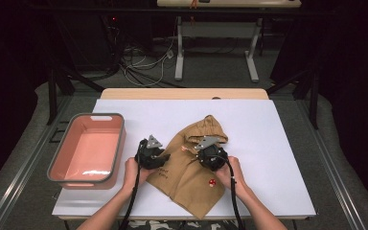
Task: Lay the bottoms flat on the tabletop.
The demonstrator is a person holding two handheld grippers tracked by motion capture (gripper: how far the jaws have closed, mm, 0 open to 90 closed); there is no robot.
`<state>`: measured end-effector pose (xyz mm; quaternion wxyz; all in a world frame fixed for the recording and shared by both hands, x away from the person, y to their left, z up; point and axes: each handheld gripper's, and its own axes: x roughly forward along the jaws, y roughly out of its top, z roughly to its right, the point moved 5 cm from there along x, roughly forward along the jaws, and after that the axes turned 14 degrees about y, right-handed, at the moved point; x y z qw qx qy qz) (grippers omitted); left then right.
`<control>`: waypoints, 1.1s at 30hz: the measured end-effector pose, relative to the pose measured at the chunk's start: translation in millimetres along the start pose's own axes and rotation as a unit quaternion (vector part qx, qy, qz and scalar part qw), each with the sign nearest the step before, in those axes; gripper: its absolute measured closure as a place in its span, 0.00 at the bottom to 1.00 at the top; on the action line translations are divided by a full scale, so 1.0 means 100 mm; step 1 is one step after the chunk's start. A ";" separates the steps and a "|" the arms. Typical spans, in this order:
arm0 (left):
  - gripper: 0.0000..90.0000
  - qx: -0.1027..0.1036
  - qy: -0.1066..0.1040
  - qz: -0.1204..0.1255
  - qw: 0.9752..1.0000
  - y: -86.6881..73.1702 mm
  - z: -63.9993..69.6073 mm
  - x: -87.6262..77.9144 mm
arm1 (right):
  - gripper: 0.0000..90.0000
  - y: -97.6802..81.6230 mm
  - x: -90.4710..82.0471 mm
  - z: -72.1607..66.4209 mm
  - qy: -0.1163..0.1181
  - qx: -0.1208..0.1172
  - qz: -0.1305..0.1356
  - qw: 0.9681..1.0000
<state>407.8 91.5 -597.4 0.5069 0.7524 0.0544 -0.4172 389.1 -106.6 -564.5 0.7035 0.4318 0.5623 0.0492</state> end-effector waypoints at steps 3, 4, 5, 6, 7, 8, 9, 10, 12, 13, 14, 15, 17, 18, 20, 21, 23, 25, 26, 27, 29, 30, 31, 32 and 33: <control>0.82 0.005 -0.003 0.002 1.000 -0.01 0.01 -0.01 | 0.91 -0.01 -0.04 0.00 -0.001 -0.001 0.001 1.000; 0.84 0.005 -0.002 0.004 1.000 0.00 0.01 -0.01 | 0.91 -0.02 -0.05 0.02 -0.002 0.001 0.006 1.000; 0.86 0.003 -0.003 0.007 1.000 -0.01 0.02 0.00 | 0.91 -0.03 -0.06 0.03 0.001 0.004 0.009 1.000; 0.87 0.003 -0.005 0.006 1.000 -0.01 0.02 -0.01 | 0.92 -0.04 -0.07 0.04 0.004 0.010 0.010 1.000; 0.88 0.005 -0.005 0.005 1.000 -0.01 0.01 -0.01 | 0.92 -0.05 -0.09 0.06 0.001 0.012 0.012 1.000; 0.89 0.003 -0.005 0.008 1.000 -0.01 0.01 0.00 | 0.92 -0.06 -0.10 0.07 -0.001 0.016 0.016 1.000; 0.90 0.000 -0.005 0.011 1.000 -0.01 0.01 0.00 | 0.92 -0.06 -0.11 0.07 0.000 0.016 0.017 1.000; 0.91 0.003 -0.005 0.010 1.000 -0.02 0.01 -0.01 | 0.92 -0.06 -0.12 0.07 -0.001 0.016 0.016 1.000; 0.93 0.007 -0.004 0.011 1.000 -0.02 0.01 -0.01 | 0.93 -0.07 -0.14 0.08 -0.001 0.014 0.013 1.000; 0.94 0.008 -0.003 0.011 1.000 -0.02 0.02 -0.02 | 0.93 -0.07 -0.13 0.09 -0.004 0.014 0.016 1.000; 0.94 0.012 -0.001 0.012 1.000 -0.01 0.02 -0.02 | 0.93 -0.07 -0.14 0.09 -0.006 0.013 0.016 1.000; 0.95 0.017 0.001 0.011 1.000 -0.01 0.03 -0.03 | 0.93 -0.08 -0.14 0.10 -0.009 0.014 0.015 1.000; 0.96 0.023 0.000 0.013 1.000 -0.01 0.03 -0.04 | 0.94 -0.08 -0.16 0.12 -0.016 0.010 0.018 1.000; 0.97 0.024 0.001 0.014 1.000 -0.01 0.04 -0.05 | 0.94 -0.09 -0.18 0.11 -0.019 0.018 0.017 1.000; 0.97 0.023 0.004 0.016 1.000 -0.01 0.03 -0.06 | 0.94 -0.10 -0.22 0.13 -0.028 0.021 0.022 0.999; 0.97 0.025 0.007 0.014 1.000 -0.01 0.03 -0.07 | 0.94 -0.11 -0.24 0.15 -0.030 0.022 0.024 0.999; 0.97 0.027 0.018 0.014 0.999 -0.01 0.02 -0.08 | 0.95 -0.13 -0.29 0.18 -0.038 0.029 0.028 0.998; 0.97 0.031 0.027 0.012 0.999 -0.01 0.00 -0.10 | 0.95 -0.17 -0.34 0.23 -0.050 0.032 0.031 0.998; 0.97 0.024 0.027 0.016 0.999 -0.01 0.00 -0.11 | 0.95 -0.20 -0.37 0.24 -0.056 0.042 0.035 0.997; 0.97 0.028 0.027 0.014 0.999 -0.01 -0.02 -0.13 | 0.95 -0.23 -0.39 0.26 -0.060 0.047 0.038 0.996; 0.97 0.024 0.031 0.012 0.999 -0.02 -0.05 -0.16 | 0.95 -0.30 -0.44 0.31 -0.072 0.054 0.044 0.995; 0.97 0.021 0.030 0.011 0.999 -0.03 -0.06 -0.17 | 0.95 -0.33 -0.46 0.33 -0.078 0.061 0.046 0.994; 0.97 0.017 0.032 0.012 0.999 -0.03 -0.06 -0.16 | 0.95 -0.35 -0.49 0.35 -0.082 0.066 0.048 0.993; 0.97 0.020 0.028 0.006 0.999 -0.03 -0.07 -0.17 | 0.95 -0.38 -0.52 0.38 -0.084 0.071 0.050 0.993; 0.97 0.019 0.027 0.009 0.999 -0.03 -0.07 -0.17 | 0.95 -0.40 -0.53 0.39 -0.086 0.079 0.052 0.992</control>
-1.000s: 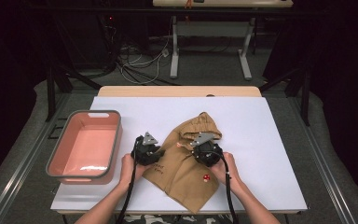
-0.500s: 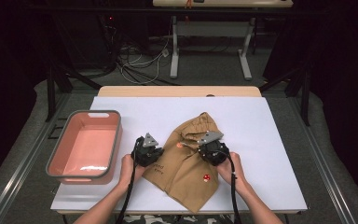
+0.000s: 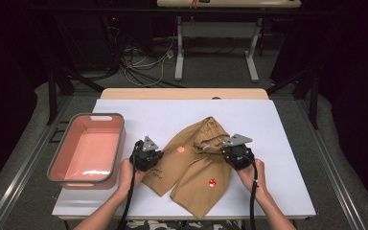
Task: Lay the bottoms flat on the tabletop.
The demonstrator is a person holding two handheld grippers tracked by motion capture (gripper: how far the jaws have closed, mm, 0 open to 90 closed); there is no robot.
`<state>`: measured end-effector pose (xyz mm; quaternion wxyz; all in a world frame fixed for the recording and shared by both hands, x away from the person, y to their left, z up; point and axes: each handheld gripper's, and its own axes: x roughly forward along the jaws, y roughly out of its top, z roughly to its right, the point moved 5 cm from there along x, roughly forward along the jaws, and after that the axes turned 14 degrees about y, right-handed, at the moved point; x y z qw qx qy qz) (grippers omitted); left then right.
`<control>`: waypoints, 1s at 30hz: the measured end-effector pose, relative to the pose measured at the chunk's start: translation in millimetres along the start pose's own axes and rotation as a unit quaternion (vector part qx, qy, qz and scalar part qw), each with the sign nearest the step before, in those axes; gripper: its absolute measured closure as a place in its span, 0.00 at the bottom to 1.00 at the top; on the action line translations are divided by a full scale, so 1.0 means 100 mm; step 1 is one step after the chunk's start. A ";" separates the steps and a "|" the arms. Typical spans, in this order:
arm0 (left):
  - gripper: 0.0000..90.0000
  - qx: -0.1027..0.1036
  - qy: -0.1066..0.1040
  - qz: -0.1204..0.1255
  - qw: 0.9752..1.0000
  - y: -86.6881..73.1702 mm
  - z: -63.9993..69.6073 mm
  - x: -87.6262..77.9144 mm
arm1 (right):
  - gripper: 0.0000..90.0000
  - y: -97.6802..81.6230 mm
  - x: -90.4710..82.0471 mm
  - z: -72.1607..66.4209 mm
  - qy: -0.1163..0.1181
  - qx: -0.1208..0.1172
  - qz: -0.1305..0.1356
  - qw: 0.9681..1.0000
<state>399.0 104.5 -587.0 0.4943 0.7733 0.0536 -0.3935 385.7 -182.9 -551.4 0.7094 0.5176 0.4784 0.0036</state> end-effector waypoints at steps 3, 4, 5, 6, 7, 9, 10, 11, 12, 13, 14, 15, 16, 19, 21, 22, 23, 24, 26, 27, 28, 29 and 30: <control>0.94 0.007 0.002 -0.002 1.000 0.00 0.01 0.01 | 0.95 -0.07 0.03 0.04 0.003 0.003 -0.011 1.000; 0.90 0.006 0.004 -0.002 1.000 0.00 0.01 0.02 | 0.94 -0.08 0.06 0.04 0.004 -0.003 -0.018 1.000; 0.85 0.006 0.001 -0.003 1.000 0.01 0.01 0.02 | 0.92 -0.08 0.10 0.04 0.003 -0.011 -0.021 1.000; 0.78 0.002 0.003 0.002 1.000 0.02 0.01 0.03 | 0.89 -0.08 0.13 0.02 0.005 -0.013 -0.025 1.000; 0.71 0.003 0.005 0.005 1.000 0.04 0.00 0.04 | 0.86 -0.07 0.14 0.00 0.011 -0.020 -0.029 0.999; 0.62 0.001 0.007 0.007 1.000 0.07 0.00 0.05 | 0.76 -0.05 0.16 -0.05 0.017 -0.036 -0.029 0.999; 0.57 -0.003 0.007 0.007 1.000 0.08 0.00 0.06 | 0.73 -0.04 0.16 -0.07 0.025 -0.040 -0.028 0.999; 0.54 0.002 0.006 0.008 1.000 0.09 0.00 0.07 | 0.71 -0.03 0.17 -0.08 0.028 -0.047 -0.029 0.998; 0.52 0.000 0.008 0.010 1.000 0.10 0.01 0.08 | 0.67 -0.02 0.18 -0.09 0.030 -0.049 -0.029 0.998; 0.50 0.001 0.003 0.004 1.000 0.10 0.01 0.08 | 0.65 -0.02 0.19 -0.11 0.035 -0.054 -0.031 0.998; 0.49 0.000 0.002 0.007 1.000 0.12 0.01 0.10 | 0.64 -0.01 0.20 -0.13 0.037 -0.054 -0.031 0.997; 0.47 -0.001 0.002 0.006 1.000 0.12 0.02 0.10 | 0.62 -0.01 0.20 -0.14 0.040 -0.057 -0.034 0.997; 0.46 0.002 0.000 0.004 1.000 0.13 0.02 0.11 | 0.59 0.00 0.21 -0.16 0.040 -0.060 -0.033 0.997; 0.44 0.000 -0.001 0.008 1.000 0.17 0.02 0.13 | 0.54 0.01 0.26 -0.21 0.052 -0.064 -0.039 0.996; 0.43 -0.003 -0.004 0.009 1.000 0.20 0.01 0.15 | 0.54 0.01 0.31 -0.26 0.053 -0.071 -0.046 0.995; 0.43 -0.005 -0.007 0.004 1.000 0.20 0.01 0.15 | 0.55 0.01 0.34 -0.28 0.057 -0.078 -0.047 0.994; 0.43 -0.006 -0.006 0.006 1.000 0.21 0.01 0.15 | 0.59 0.02 0.37 -0.30 0.053 -0.083 -0.050 0.994; 0.43 -0.003 -0.004 0.006 1.000 0.22 0.01 0.15 | 0.65 0.03 0.38 -0.32 0.056 -0.090 -0.051 0.993; 0.43 0.000 -0.003 0.007 1.000 0.23 0.01 0.15 | 0.76 0.04 0.41 -0.34 0.064 -0.090 -0.047 0.993; 0.43 -0.001 -0.004 0.004 1.000 0.23 0.01 0.14 | 0.81 0.03 0.41 -0.34 0.065 -0.088 -0.046 0.993; 0.43 -0.002 -0.002 0.008 1.000 0.25 0.00 0.15 | 0.85 0.03 0.40 -0.34 0.066 -0.088 -0.045 0.993; 0.43 -0.004 -0.002 0.004 1.000 0.26 0.00 0.16 | 0.88 0.03 0.39 -0.34 0.065 -0.085 -0.043 0.993; 0.43 -0.009 -0.004 0.002 1.000 0.28 0.00 0.17 | 0.91 0.03 0.37 -0.33 0.062 -0.084 -0.038 0.994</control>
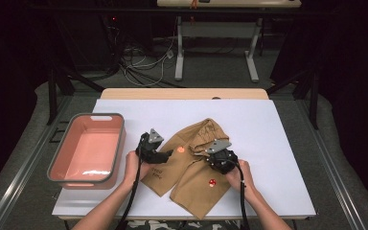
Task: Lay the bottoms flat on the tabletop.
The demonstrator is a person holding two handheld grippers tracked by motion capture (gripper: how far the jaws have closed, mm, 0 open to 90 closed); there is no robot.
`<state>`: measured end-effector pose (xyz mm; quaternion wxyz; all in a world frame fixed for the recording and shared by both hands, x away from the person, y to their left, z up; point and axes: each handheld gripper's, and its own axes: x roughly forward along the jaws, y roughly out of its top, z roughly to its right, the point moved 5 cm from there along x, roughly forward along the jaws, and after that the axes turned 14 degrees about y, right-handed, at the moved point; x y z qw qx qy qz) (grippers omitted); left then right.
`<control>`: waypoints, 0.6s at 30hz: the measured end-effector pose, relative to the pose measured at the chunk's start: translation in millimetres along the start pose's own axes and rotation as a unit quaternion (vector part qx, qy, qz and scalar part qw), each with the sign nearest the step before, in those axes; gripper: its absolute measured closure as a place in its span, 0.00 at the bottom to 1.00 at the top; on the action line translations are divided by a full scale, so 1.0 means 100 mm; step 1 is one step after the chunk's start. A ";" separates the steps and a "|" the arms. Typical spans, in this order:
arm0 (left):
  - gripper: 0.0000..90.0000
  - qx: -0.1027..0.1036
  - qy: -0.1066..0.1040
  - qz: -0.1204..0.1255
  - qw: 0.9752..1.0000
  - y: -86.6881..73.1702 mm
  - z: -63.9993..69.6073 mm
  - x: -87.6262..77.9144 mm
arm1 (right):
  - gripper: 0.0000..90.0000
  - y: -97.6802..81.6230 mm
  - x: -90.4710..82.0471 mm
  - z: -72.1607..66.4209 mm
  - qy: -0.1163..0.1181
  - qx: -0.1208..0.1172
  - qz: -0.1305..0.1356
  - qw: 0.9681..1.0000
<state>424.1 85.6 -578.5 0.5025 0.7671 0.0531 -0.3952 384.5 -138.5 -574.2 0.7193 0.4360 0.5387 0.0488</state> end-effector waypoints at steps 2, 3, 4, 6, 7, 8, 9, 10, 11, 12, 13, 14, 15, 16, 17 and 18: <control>0.42 0.001 0.000 0.001 1.000 0.03 0.00 0.02 | 0.92 -0.01 -0.04 0.02 -0.005 0.005 0.006 1.000; 0.42 0.004 0.002 -0.001 1.000 0.04 0.00 0.03 | 0.93 -0.01 -0.05 0.03 -0.005 0.008 0.008 1.000; 0.43 0.007 0.004 -0.002 1.000 0.06 0.00 0.05 | 0.93 -0.02 -0.06 0.04 -0.004 0.009 0.010 1.000; 0.44 0.006 -0.003 -0.008 1.000 0.07 0.02 0.08 | 0.93 -0.03 -0.08 0.05 -0.012 0.011 0.011 1.000; 0.44 0.009 -0.004 -0.010 1.000 0.08 0.02 0.10 | 0.93 -0.03 -0.08 0.04 -0.009 0.014 0.011 1.000; 0.44 0.011 -0.003 -0.011 1.000 0.10 0.03 0.12 | 0.93 -0.03 -0.08 0.05 -0.011 0.014 0.013 1.000; 0.44 0.007 -0.005 -0.010 1.000 0.12 0.03 0.14 | 0.93 -0.04 -0.09 0.05 -0.015 0.015 0.014 1.000; 0.44 0.006 -0.003 -0.007 1.000 0.13 0.03 0.16 | 0.93 -0.04 -0.09 0.05 -0.015 0.016 0.015 1.000; 0.44 0.005 -0.003 -0.005 1.000 0.15 0.03 0.18 | 0.93 -0.04 -0.09 0.05 -0.016 0.017 0.015 1.000; 0.45 0.004 -0.004 -0.005 1.000 0.17 0.04 0.20 | 0.93 -0.04 -0.09 0.05 -0.016 0.015 0.017 1.000; 0.47 0.007 -0.005 -0.005 1.000 0.19 0.04 0.22 | 0.93 -0.03 -0.09 0.05 -0.017 0.015 0.019 1.000; 0.49 0.009 -0.007 -0.003 1.000 0.21 0.05 0.24 | 0.93 -0.03 -0.10 0.05 -0.019 0.014 0.018 1.000; 0.50 0.010 -0.010 -0.001 1.000 0.23 0.06 0.25 | 0.93 -0.03 -0.10 0.05 -0.020 0.013 0.020 1.000; 0.54 0.013 -0.013 0.003 1.000 0.25 0.07 0.25 | 0.93 -0.03 -0.11 0.05 -0.021 0.012 0.021 0.999; 0.59 0.020 -0.010 0.007 1.000 0.26 0.08 0.26 | 0.93 -0.02 -0.12 0.05 -0.023 0.008 0.020 1.000; 0.64 0.029 -0.008 0.008 1.000 0.27 0.09 0.28 | 0.93 -0.03 -0.12 0.04 -0.021 0.013 0.020 1.000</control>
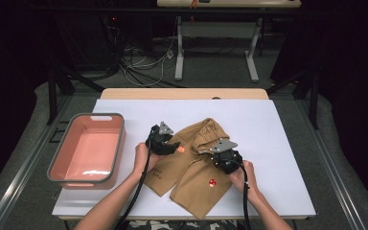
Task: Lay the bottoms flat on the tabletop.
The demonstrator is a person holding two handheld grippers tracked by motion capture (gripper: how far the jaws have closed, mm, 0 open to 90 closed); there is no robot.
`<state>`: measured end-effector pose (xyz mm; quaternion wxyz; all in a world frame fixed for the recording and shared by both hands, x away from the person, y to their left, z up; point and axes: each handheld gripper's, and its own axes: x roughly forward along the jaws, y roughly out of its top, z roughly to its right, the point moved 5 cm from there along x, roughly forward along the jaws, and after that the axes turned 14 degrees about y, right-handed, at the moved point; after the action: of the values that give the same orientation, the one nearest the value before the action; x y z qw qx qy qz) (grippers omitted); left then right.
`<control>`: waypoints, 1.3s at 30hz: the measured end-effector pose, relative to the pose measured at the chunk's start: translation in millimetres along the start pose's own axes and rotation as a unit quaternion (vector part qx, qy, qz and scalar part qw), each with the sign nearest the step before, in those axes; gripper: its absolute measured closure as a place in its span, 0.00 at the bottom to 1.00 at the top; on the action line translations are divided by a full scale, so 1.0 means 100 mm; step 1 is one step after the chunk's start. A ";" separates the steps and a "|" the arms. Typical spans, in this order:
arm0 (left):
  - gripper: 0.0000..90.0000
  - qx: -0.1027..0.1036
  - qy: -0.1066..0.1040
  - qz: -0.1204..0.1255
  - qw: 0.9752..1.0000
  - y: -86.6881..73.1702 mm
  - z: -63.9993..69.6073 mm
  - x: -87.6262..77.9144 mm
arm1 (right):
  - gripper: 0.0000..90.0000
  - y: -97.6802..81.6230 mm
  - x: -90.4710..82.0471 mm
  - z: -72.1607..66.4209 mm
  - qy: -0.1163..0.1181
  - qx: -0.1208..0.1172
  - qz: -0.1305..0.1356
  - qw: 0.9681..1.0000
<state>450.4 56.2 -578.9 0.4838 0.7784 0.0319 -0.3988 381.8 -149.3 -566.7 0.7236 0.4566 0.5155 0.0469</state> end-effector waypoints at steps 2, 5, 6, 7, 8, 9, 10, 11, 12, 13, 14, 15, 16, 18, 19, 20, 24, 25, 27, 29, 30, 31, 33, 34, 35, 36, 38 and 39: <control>0.77 0.006 -0.002 -0.006 1.000 -0.01 0.02 0.02 | 0.93 0.00 -0.01 0.01 -0.006 -0.001 0.005 1.000; 0.91 0.015 -0.004 -0.011 1.000 -0.04 0.04 0.03 | 0.93 0.00 -0.02 0.01 -0.004 0.003 0.005 1.000; 0.95 0.021 -0.002 -0.010 1.000 -0.05 0.03 0.03 | 0.93 0.00 -0.02 0.02 -0.006 0.000 0.008 1.000; 0.97 0.020 -0.005 -0.011 1.000 -0.06 0.03 0.03 | 0.93 0.00 -0.02 0.02 -0.007 0.002 0.007 1.000; 0.97 0.017 -0.004 -0.009 1.000 -0.07 0.03 0.02 | 0.93 0.00 -0.02 0.02 -0.006 0.002 0.008 1.000; 0.98 0.017 -0.002 -0.005 1.000 -0.08 0.03 0.02 | 0.93 0.00 -0.03 0.02 -0.007 0.003 0.007 1.000; 0.98 0.014 -0.001 -0.004 1.000 -0.09 0.03 0.01 | 0.93 0.00 -0.03 0.02 -0.007 0.003 0.009 1.000; 0.98 0.014 0.000 -0.001 1.000 -0.10 0.03 -0.01 | 0.93 0.00 -0.04 0.03 -0.010 0.000 0.010 1.000; 0.98 0.013 0.002 0.002 1.000 -0.11 0.02 -0.02 | 0.93 0.00 -0.04 0.03 -0.010 0.000 0.009 1.000; 0.98 0.011 0.004 0.008 1.000 -0.13 0.01 -0.04 | 0.93 0.00 -0.04 0.03 -0.010 0.001 0.011 1.000; 0.98 0.008 0.005 0.008 1.000 -0.15 0.01 -0.06 | 0.93 0.01 -0.05 0.03 -0.012 0.000 0.014 1.000; 0.98 0.006 0.007 0.010 1.000 -0.17 0.00 -0.08 | 0.93 0.01 -0.06 0.03 -0.011 -0.001 0.013 1.000; 0.98 0.001 0.008 0.012 1.000 -0.19 -0.01 -0.09 | 0.93 0.01 -0.07 0.04 -0.014 -0.001 0.015 1.000; 0.98 -0.001 0.011 0.012 1.000 -0.22 -0.03 -0.13 | 0.93 0.02 -0.08 0.04 -0.017 0.003 0.020 1.000; 0.98 0.000 0.012 0.010 1.000 -0.24 -0.03 -0.15 | 0.93 0.02 -0.08 0.05 -0.016 0.005 0.020 1.000; 0.98 0.000 0.013 0.011 1.000 -0.26 -0.04 -0.18 | 0.93 0.02 -0.09 0.06 -0.020 0.005 0.023 1.000; 0.98 0.004 0.019 0.009 1.000 -0.35 -0.03 -0.25 | 0.93 0.02 -0.12 0.09 -0.027 0.009 0.031 0.999; 0.98 0.005 0.018 0.005 1.000 -0.37 -0.02 -0.27 | 0.93 0.01 -0.13 0.10 -0.032 0.011 0.034 0.999; 0.98 0.005 0.020 0.005 1.000 -0.40 -0.03 -0.31 | 0.94 0.01 -0.15 0.14 -0.041 0.013 0.042 0.998; 0.98 0.004 0.021 0.003 1.000 -0.43 -0.03 -0.34 | 0.94 0.00 -0.17 0.16 -0.044 0.020 0.045 0.998; 0.98 0.007 0.022 0.003 1.000 -0.44 -0.02 -0.35 | 0.94 -0.01 -0.18 0.18 -0.046 0.023 0.047 0.998; 0.98 0.005 0.021 0.001 1.000 -0.46 -0.01 -0.36 | 0.94 -0.02 -0.19 0.19 -0.047 0.030 0.047 0.997; 0.98 0.008 0.021 -0.002 1.000 -0.48 -0.01 -0.38 | 0.94 -0.03 -0.21 0.22 -0.049 0.034 0.051 0.997; 0.98 0.010 0.022 -0.001 1.000 -0.48 -0.01 -0.38 | 0.94 -0.04 -0.21 0.24 -0.051 0.038 0.052 0.997; 0.98 0.010 0.021 -0.005 1.000 -0.49 0.00 -0.38 | 0.94 -0.05 -0.22 0.26 -0.050 0.042 0.054 0.996; 0.98 0.011 0.023 -0.005 1.000 -0.50 0.00 -0.38 | 0.94 -0.06 -0.22 0.28 -0.051 0.044 0.054 0.996; 0.98 0.011 0.022 -0.006 1.000 -0.50 0.01 -0.38 | 0.94 -0.09 -0.21 0.32 -0.054 0.055 0.054 0.996; 0.98 0.013 0.022 -0.007 1.000 -0.50 0.01 -0.38 | 0.94 -0.10 -0.21 0.35 -0.054 0.059 0.053 0.995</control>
<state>402.2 95.1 -590.8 0.4701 0.7931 0.0429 -0.3849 395.3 -187.6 -557.5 0.7190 0.5267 0.4524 0.0300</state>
